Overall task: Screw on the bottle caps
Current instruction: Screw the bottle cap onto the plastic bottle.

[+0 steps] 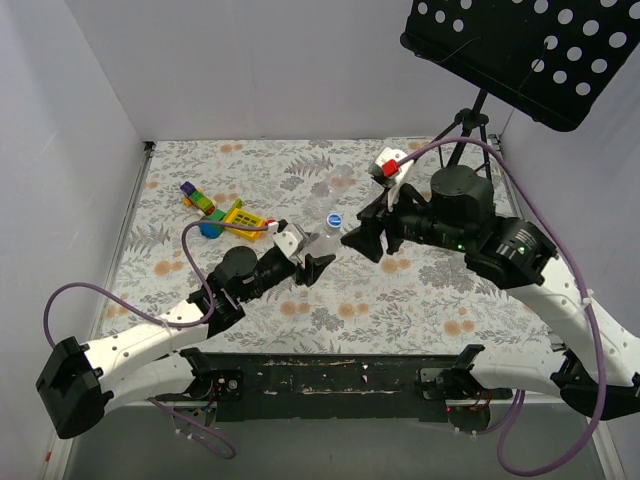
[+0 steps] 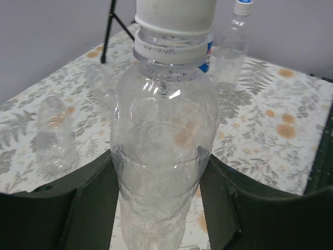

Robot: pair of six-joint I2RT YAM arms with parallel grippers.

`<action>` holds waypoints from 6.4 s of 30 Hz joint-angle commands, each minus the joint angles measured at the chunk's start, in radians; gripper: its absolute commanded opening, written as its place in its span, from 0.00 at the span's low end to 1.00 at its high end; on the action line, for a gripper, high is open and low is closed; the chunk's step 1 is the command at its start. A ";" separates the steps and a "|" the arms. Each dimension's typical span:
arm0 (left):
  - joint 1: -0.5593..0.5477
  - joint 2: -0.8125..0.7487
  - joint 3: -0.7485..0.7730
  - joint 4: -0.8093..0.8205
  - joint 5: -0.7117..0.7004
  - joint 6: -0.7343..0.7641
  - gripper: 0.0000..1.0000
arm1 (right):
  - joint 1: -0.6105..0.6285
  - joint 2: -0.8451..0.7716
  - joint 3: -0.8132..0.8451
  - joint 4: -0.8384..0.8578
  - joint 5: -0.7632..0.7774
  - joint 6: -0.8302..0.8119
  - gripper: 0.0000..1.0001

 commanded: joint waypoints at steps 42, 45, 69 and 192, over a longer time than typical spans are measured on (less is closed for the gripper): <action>0.112 0.029 0.055 0.072 0.729 -0.118 0.00 | -0.022 0.054 0.006 -0.194 -0.300 -0.417 0.08; 0.111 0.005 0.035 0.066 0.585 -0.059 0.00 | -0.022 0.082 -0.013 -0.161 -0.240 -0.273 0.01; 0.024 0.066 0.143 -0.253 0.066 0.111 0.00 | -0.075 0.046 0.062 -0.050 0.006 0.039 0.70; 0.114 0.095 0.188 -0.279 0.516 0.068 0.02 | -0.061 0.065 -0.007 -0.237 -0.330 -0.305 0.01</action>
